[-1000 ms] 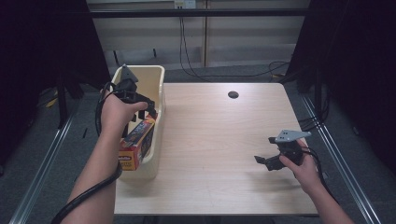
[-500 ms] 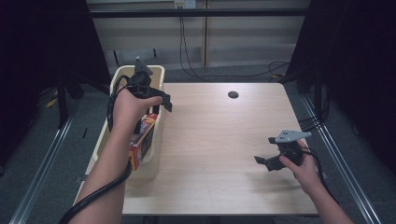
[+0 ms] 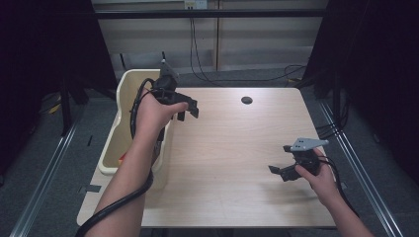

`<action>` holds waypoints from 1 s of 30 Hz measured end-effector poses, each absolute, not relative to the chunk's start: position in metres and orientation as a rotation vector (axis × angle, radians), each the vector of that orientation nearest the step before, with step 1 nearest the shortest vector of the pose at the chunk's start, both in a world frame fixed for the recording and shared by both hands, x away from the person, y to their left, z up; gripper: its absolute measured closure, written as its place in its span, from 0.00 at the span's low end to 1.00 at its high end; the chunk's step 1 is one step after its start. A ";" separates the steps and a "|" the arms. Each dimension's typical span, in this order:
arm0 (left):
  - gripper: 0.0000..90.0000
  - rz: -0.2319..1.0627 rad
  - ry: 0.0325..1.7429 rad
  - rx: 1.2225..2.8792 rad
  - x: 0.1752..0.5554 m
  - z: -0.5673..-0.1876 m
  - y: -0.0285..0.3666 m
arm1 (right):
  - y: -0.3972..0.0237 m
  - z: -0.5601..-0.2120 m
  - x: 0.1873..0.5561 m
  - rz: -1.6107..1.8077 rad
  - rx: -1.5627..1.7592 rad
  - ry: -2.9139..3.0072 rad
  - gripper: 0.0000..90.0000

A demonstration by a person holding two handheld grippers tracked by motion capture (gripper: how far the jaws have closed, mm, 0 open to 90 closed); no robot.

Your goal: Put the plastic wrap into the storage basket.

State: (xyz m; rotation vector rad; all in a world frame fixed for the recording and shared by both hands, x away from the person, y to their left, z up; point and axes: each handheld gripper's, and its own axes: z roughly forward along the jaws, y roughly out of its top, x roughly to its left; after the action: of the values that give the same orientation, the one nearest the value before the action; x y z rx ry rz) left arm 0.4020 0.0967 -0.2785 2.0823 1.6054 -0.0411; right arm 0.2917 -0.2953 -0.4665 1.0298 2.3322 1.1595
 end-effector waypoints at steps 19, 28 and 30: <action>0.19 -0.099 1.537 2.112 0.397 -0.306 0.068 | -0.296 -0.466 0.291 1.160 1.036 2.329 0.02; 0.19 -0.138 1.513 2.115 0.395 -0.319 0.055 | -0.297 -0.465 0.291 1.164 1.032 2.329 0.02; 0.19 -0.147 1.505 2.119 0.394 -0.321 0.052 | -0.297 -0.465 0.291 1.164 1.031 2.330 0.02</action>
State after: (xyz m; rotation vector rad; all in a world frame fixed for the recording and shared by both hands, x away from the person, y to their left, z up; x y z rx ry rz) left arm 0.3943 0.0524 -0.3215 2.1189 1.5050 -0.1474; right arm 0.2911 -0.2969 -0.4654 1.0308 2.3301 1.1640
